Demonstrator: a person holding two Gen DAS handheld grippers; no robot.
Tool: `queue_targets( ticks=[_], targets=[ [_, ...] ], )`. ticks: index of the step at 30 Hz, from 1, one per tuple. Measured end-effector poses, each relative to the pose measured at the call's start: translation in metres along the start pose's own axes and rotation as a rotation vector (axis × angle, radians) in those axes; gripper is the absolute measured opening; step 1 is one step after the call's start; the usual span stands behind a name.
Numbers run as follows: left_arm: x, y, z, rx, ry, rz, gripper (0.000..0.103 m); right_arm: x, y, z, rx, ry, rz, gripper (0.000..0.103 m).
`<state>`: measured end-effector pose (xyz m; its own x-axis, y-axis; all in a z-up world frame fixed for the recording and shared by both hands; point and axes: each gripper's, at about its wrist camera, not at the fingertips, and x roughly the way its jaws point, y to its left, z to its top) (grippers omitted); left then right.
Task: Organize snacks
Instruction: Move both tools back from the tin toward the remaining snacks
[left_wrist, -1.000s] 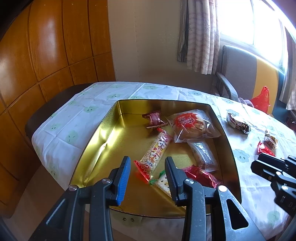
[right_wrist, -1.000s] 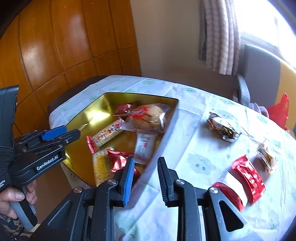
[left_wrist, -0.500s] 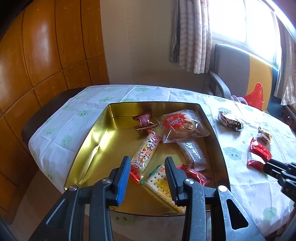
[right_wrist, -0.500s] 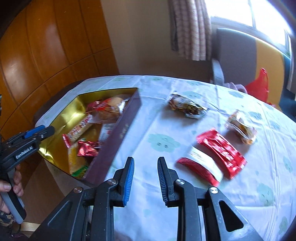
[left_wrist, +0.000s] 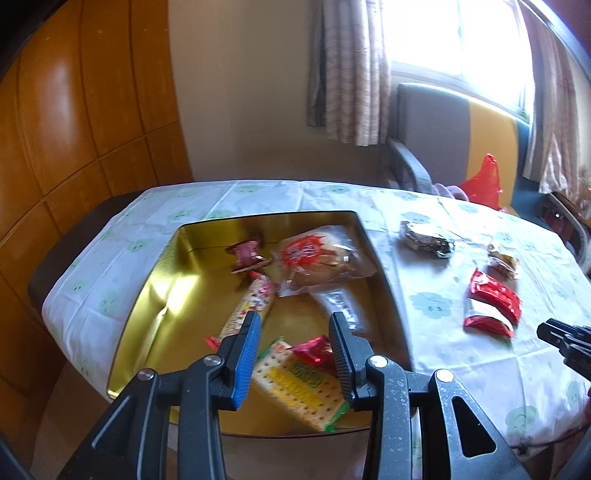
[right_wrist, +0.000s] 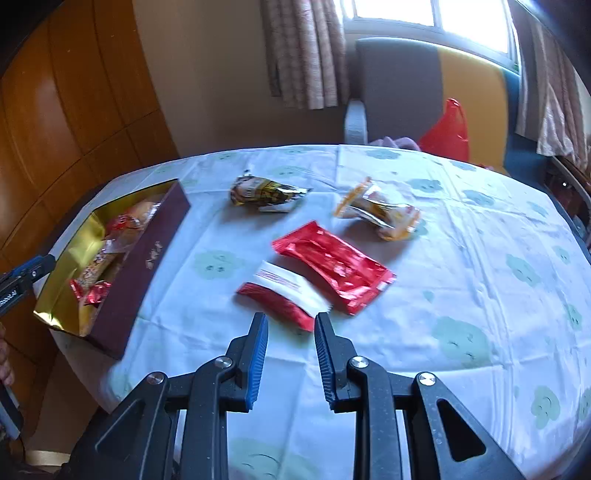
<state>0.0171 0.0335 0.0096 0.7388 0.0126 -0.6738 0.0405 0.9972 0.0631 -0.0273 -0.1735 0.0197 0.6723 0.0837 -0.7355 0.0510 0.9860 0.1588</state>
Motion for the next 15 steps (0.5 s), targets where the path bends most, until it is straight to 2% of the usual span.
queue_targets(
  ticks=[8,15],
  targets=[
    [0.001,-0.033,0.01,0.077,0.007,-0.081,0.039,-0.007,-0.038,-0.016,0.059,0.019,-0.083,0.026],
    [0.009,-0.076,0.013,0.174,0.052,-0.196,0.04,-0.013,-0.063,-0.032,0.118,0.032,-0.133,0.026]
  ],
)
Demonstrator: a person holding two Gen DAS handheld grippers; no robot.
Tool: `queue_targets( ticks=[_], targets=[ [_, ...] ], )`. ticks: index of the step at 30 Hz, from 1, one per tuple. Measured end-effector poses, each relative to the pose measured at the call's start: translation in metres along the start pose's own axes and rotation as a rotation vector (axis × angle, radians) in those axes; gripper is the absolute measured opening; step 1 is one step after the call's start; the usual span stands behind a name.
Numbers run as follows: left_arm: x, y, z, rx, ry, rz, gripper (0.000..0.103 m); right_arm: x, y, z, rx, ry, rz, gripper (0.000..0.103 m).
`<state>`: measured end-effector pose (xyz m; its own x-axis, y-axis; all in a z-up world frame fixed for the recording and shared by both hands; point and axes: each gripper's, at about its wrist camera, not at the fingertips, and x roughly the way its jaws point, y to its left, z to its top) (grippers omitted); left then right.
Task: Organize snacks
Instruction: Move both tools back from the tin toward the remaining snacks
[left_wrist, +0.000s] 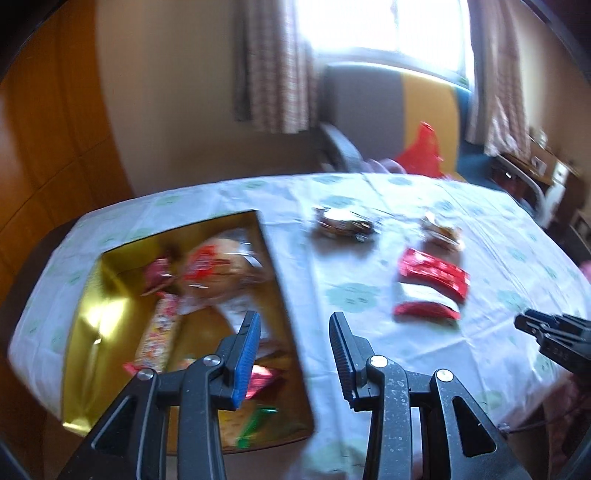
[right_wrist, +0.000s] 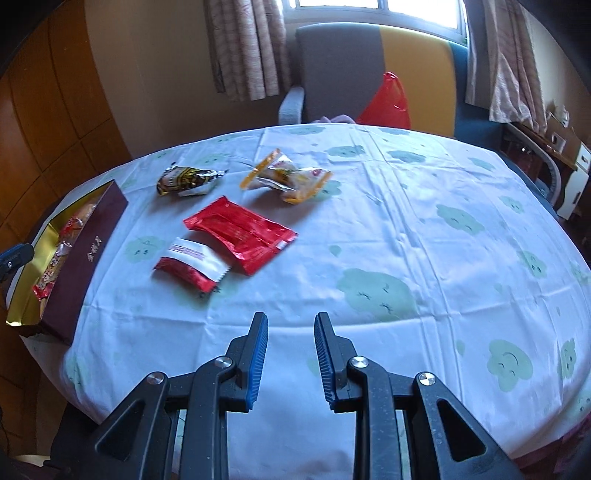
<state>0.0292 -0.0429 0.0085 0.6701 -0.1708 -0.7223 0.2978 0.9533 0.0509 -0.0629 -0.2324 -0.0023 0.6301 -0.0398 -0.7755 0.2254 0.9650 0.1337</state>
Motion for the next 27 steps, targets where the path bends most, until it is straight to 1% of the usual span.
queue_targets(
  ticks=[4,6,9,14,18,23,25,27],
  targets=[
    [0.015,-0.028,0.001,0.051,0.047,-0.077,0.044,0.0,-0.012,-0.005,0.028,0.005,-0.015,0.026],
    [0.025,-0.042,0.002,0.07,0.089,-0.127,0.047,0.0,-0.016,-0.007,0.039,0.01,-0.018,0.026],
    [0.039,-0.055,0.002,0.053,0.156,-0.209,0.047,0.002,-0.02,-0.009,0.052,0.017,-0.018,0.026],
    [0.072,-0.08,0.004,0.0,0.275,-0.308,0.047,0.003,-0.022,-0.01,0.062,0.016,-0.013,0.026],
    [0.098,-0.093,0.008,-0.048,0.344,-0.356,0.048,0.005,-0.025,-0.011,0.07,0.022,-0.011,0.026],
    [0.129,-0.098,0.014,-0.108,0.403,-0.372,0.048,0.008,-0.032,-0.012,0.084,0.032,-0.015,0.026],
    [0.135,-0.1,0.022,-0.113,0.389,-0.376,0.048,0.01,-0.035,-0.012,0.09,0.038,-0.016,0.026],
    [0.142,-0.102,0.03,-0.132,0.391,-0.384,0.048,0.012,-0.038,-0.012,0.097,0.044,-0.018,0.026]
  ],
)
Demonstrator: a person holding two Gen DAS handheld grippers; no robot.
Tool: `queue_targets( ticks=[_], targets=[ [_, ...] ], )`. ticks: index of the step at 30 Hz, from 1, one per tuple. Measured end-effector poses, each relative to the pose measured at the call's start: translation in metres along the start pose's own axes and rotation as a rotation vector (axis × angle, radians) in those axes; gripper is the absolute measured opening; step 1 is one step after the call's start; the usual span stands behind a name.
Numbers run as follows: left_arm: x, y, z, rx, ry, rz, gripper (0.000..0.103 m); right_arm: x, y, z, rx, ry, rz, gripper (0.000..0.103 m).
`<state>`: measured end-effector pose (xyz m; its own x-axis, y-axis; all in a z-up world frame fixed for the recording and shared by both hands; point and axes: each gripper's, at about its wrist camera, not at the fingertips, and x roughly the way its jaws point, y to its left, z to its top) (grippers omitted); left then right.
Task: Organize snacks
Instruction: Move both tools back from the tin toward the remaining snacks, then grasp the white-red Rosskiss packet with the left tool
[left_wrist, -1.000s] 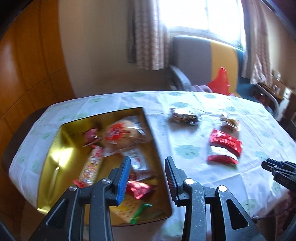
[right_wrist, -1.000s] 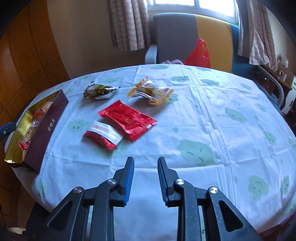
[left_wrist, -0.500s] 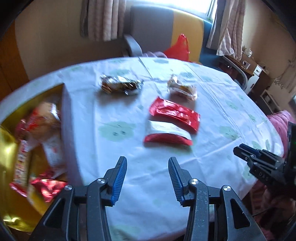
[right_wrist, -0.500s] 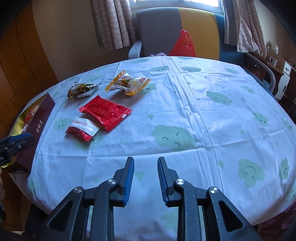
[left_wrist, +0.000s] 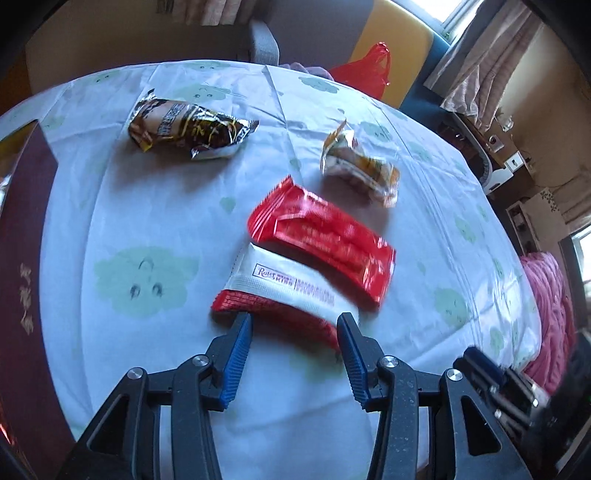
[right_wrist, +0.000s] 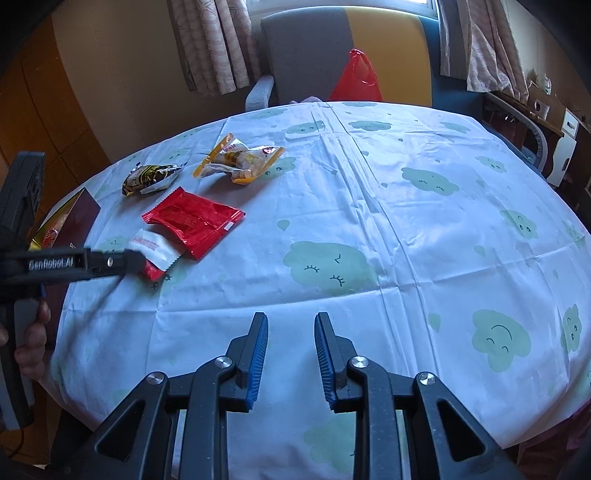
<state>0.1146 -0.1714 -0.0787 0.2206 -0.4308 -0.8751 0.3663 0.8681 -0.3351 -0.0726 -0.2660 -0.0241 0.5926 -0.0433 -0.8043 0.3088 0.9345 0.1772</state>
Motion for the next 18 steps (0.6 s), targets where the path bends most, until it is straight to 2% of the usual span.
queue_targets(
  ticks=[4,6,8,14,18],
  targets=[
    [0.009,0.004,0.021,-0.026,-0.008,0.019,0.049,0.004,-0.003,0.001,0.007,0.01,0.003,0.026],
    [0.01,0.008,0.03,-0.043,-0.011,0.025,0.057,0.006,-0.004,0.001,0.011,0.015,0.004,0.026],
    [0.009,0.01,0.038,-0.059,-0.028,0.043,0.061,0.009,-0.005,0.001,0.014,0.021,0.005,0.026],
    [0.023,0.01,0.057,-0.023,-0.056,0.168,0.061,0.011,-0.005,0.001,0.014,0.018,0.01,0.028],
    [0.033,0.011,0.066,-0.012,-0.072,0.2,0.064,0.012,-0.003,0.0,0.002,0.016,0.01,0.03]
  ],
)
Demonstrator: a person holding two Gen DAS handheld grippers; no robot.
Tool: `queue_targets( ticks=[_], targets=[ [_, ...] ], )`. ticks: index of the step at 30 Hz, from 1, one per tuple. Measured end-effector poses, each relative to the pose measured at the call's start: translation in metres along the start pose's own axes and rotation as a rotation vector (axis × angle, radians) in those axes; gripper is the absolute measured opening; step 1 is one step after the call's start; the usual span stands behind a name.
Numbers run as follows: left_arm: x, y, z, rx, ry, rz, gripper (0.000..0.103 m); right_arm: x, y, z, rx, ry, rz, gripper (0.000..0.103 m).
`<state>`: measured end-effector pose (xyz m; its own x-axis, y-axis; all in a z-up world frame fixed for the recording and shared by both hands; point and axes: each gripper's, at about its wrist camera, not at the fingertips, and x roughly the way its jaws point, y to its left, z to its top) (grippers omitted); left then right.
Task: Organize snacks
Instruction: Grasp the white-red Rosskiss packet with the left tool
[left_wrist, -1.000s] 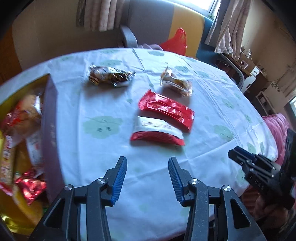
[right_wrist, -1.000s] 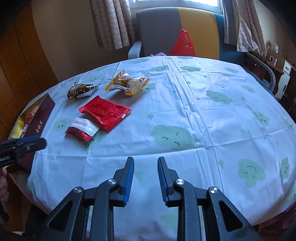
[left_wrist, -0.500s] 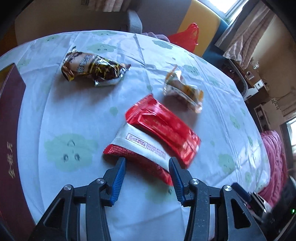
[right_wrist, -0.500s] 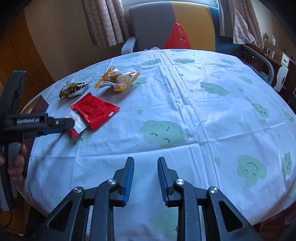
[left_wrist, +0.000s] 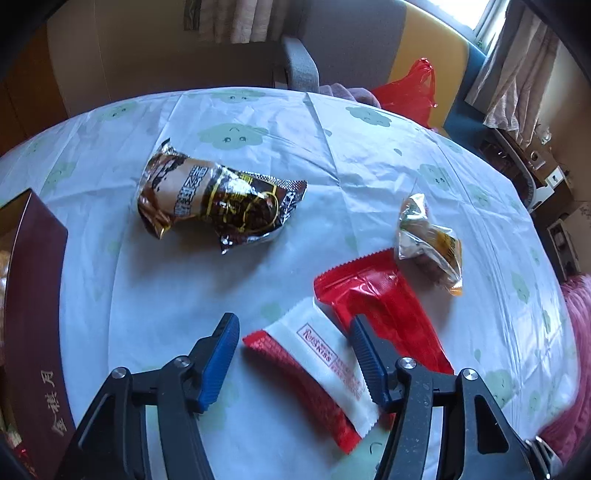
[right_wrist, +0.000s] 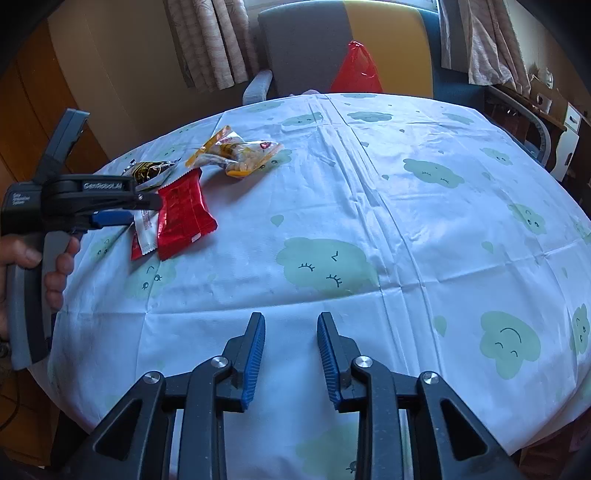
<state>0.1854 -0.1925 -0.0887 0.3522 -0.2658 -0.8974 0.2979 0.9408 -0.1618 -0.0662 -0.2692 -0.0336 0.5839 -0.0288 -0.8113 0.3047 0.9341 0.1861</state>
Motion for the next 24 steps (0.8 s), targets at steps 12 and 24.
queue_targets(
  ticks=[12,24],
  targets=[
    [-0.026,-0.003,-0.053,0.199,0.028,-0.049,0.062,0.0,0.0,0.0,0.003,-0.005,0.002,0.031],
    [-0.041,0.012,-0.07,0.045,0.077,-0.055,0.073,-0.001,0.005,-0.003,-0.022,-0.008,-0.011,0.034]
  ],
)
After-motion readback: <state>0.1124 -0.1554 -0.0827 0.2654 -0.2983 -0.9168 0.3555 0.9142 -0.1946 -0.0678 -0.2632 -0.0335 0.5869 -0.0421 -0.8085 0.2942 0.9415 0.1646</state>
